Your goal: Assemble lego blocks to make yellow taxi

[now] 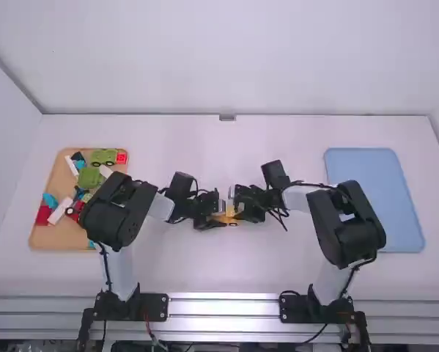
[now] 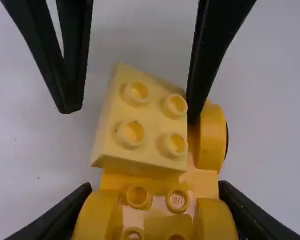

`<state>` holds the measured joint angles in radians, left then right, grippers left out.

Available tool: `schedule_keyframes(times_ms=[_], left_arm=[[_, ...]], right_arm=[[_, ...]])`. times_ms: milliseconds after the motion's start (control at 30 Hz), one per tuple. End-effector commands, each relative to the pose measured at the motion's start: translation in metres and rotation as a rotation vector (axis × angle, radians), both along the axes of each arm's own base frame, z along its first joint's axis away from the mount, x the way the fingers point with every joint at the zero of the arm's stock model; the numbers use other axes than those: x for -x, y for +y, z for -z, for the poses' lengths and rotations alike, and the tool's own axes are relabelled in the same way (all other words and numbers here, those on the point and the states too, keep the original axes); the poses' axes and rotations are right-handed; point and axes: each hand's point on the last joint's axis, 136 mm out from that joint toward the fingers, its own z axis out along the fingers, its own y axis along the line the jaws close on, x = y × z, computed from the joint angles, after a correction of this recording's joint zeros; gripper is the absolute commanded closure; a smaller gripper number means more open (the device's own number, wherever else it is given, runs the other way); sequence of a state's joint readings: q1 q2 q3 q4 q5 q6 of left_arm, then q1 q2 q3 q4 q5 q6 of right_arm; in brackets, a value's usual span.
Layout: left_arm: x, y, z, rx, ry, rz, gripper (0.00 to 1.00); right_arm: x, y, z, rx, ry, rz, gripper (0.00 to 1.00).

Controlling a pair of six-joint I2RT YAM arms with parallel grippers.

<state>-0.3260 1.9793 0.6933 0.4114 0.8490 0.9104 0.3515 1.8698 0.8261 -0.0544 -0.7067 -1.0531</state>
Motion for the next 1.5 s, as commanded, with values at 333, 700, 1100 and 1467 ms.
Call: schedule_keyframes(times_ms=[333, 700, 1100, 1467], left_arm=[[0.013, 0.006, 0.018, -0.042, 0.057, -0.012, 0.57], [0.013, 0.006, 0.017, -0.042, 0.056, -0.011, 0.57], [0.012, 0.007, 0.017, -0.042, 0.055, -0.017, 0.57], [0.015, 0.006, 0.018, -0.045, 0.063, -0.01, 0.59]], right_arm=[[0.011, 0.011, -0.016, -0.097, -0.01, -0.075, 0.51], [0.013, 0.01, -0.015, -0.089, 0.001, -0.076, 0.68], [0.009, 0.01, -0.025, -0.083, 0.126, 0.007, 0.69], [0.015, 0.009, -0.025, -0.082, 0.159, 0.001, 0.65]])
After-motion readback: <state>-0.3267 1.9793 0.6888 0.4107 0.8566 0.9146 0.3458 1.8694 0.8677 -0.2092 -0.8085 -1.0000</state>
